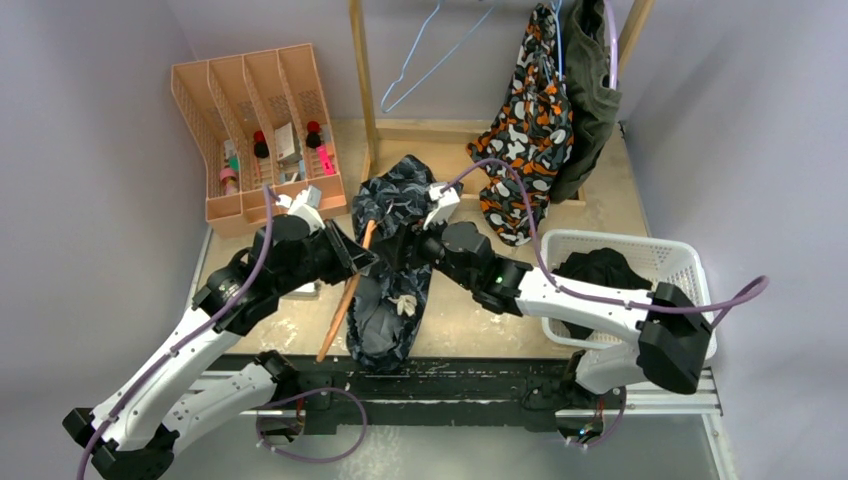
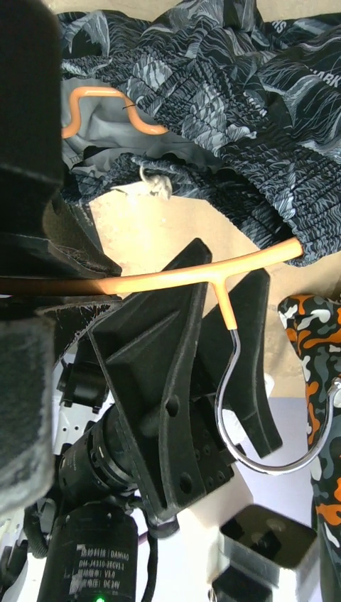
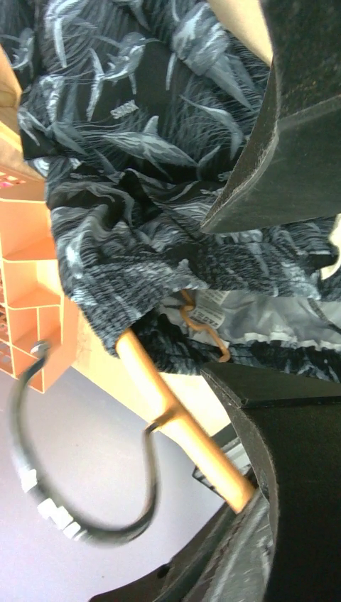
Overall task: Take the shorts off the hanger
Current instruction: Remove the shorts from the hanger, then place the hanger on the clothes rod.
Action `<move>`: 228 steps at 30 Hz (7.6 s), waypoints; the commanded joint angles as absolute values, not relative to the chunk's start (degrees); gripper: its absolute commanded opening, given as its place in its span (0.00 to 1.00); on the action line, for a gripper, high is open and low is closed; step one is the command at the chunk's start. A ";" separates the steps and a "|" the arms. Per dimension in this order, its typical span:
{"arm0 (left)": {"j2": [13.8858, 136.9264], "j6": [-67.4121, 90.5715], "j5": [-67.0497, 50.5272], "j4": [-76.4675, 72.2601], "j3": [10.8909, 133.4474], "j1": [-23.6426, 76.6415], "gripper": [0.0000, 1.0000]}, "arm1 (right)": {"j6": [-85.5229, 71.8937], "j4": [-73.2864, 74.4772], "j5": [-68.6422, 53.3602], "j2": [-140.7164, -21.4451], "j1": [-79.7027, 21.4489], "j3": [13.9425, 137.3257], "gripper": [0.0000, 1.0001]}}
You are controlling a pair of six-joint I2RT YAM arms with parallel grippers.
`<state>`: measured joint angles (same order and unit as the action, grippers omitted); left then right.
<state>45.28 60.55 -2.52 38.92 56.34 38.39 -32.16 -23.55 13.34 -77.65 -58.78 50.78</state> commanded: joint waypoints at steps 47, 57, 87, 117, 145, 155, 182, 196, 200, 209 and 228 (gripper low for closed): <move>42.77 44.99 -11.76 45.10 71.14 38.44 0.00 | -45.49 18.76 31.42 -81.46 -51.20 77.46 0.00; 37.84 45.99 9.78 45.87 72.32 38.42 0.00 | -51.52 21.54 32.12 -72.02 -51.23 67.12 0.00; 42.83 47.63 18.41 54.57 74.35 38.49 0.00 | -55.05 32.90 36.30 -63.88 -51.21 63.95 0.00; 37.23 59.45 22.45 42.55 62.93 38.43 0.00 | -35.48 13.00 7.05 -84.55 -59.73 68.21 0.55; 36.89 76.06 35.45 47.24 61.40 38.45 0.00 | -39.45 -7.91 -0.89 -73.43 -70.92 64.23 0.75; 38.49 76.46 34.76 48.52 62.31 38.49 0.00 | -35.00 1.53 8.98 -80.29 -79.14 74.45 0.74; 39.75 84.05 40.76 55.00 63.97 38.47 0.00 | -39.82 6.92 21.54 -93.93 -80.92 83.08 0.43; 38.18 83.47 37.68 50.81 61.96 38.45 0.00 | -43.10 10.88 27.83 -90.27 -80.95 81.91 0.00; 38.23 81.99 33.98 48.55 60.85 38.47 0.00 | -44.95 13.88 30.20 -89.15 -80.95 82.16 0.00; 36.34 74.48 26.67 41.70 58.47 38.49 0.42 | -54.15 25.04 35.24 -85.54 -80.94 80.04 0.00; 35.89 68.60 31.76 47.68 60.37 38.50 0.69 | -65.16 33.64 41.32 -68.54 -80.95 70.18 0.00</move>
